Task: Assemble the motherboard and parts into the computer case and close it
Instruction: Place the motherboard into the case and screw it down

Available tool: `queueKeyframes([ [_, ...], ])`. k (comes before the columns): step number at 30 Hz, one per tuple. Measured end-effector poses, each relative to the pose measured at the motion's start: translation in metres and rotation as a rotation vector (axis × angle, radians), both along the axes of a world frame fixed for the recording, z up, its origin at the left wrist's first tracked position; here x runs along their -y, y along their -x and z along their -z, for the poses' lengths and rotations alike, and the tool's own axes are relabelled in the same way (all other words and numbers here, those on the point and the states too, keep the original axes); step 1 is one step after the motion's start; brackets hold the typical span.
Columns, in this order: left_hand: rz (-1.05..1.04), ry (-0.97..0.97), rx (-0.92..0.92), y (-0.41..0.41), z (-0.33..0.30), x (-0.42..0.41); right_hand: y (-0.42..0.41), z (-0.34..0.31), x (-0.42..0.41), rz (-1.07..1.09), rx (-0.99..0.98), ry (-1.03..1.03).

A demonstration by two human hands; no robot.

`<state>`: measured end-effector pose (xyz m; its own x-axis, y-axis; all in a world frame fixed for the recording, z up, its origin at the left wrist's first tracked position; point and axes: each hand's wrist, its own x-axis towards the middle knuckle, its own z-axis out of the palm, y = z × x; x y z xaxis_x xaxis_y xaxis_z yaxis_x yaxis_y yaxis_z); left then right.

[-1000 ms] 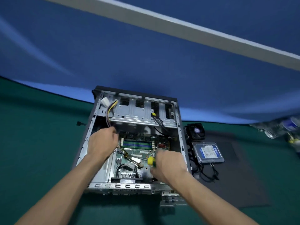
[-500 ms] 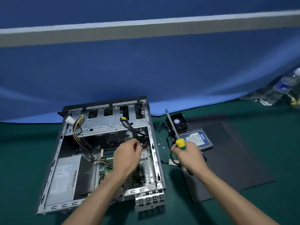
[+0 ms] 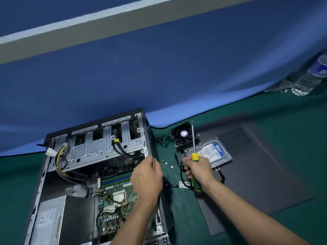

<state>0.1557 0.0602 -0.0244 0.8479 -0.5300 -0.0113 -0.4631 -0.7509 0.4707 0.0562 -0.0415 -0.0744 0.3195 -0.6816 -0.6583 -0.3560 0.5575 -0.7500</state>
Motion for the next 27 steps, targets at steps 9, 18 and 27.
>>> queueKeyframes([
  [9, -0.023, 0.075, -0.007, -0.005, 0.013, 0.001, -0.050, 0.030, 0.002, -0.310, -0.290, 0.014],
  [18, 0.005, 0.117, -0.013, -0.005, 0.013, 0.003, -0.071, 0.039, -0.003, -0.456, -0.516, 0.158],
  [27, 0.018, 0.137, -0.009, -0.005, 0.013, 0.003, -0.074, 0.048, -0.012, -0.456, -0.553, 0.213],
])
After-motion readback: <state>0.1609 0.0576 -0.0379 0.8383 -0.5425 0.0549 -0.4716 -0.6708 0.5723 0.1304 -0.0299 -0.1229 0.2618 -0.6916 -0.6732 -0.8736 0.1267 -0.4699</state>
